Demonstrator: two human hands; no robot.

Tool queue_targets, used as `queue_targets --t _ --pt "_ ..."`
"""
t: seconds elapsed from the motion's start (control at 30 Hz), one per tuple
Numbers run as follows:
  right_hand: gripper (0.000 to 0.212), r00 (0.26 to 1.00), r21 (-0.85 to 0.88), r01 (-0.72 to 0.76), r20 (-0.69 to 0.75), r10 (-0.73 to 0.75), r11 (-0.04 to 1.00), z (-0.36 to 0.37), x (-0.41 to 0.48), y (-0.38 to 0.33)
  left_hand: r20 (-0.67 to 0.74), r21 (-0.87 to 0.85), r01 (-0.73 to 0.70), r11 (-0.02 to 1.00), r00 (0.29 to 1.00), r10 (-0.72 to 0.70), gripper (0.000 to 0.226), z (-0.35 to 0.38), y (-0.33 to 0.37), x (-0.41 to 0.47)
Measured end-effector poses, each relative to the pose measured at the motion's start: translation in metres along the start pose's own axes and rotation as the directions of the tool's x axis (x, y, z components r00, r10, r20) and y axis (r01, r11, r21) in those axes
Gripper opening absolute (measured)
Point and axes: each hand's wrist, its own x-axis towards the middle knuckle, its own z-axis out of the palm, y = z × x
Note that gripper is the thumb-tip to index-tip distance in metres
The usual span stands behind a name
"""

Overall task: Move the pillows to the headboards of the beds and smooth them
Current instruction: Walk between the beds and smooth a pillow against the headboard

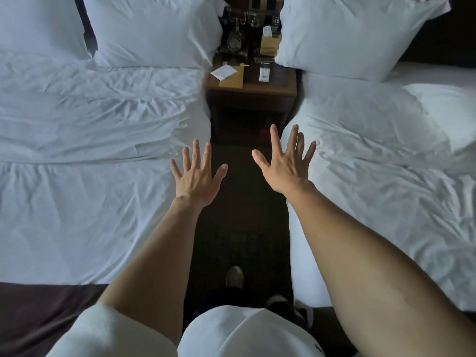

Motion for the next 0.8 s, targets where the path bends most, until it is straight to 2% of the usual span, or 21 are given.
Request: queue_targets --t 0.27,0.8 --pt "0.083 0.997 -0.048 0.082 0.02 -0.081 0.995 -0.003 0.087 -0.023 -0.02 0.022 0.02 1.0 1.0 -0.019 0.078 -0.007 -0.014 0.076" --pt "0.084 0.956 -0.042 0.269 0.133 -0.261 0.962 0.001 0.322 -0.044 -0.007 -0.035 0.232 0.972 0.972 -0.233 0.076 -0.034 0.004 0.282"
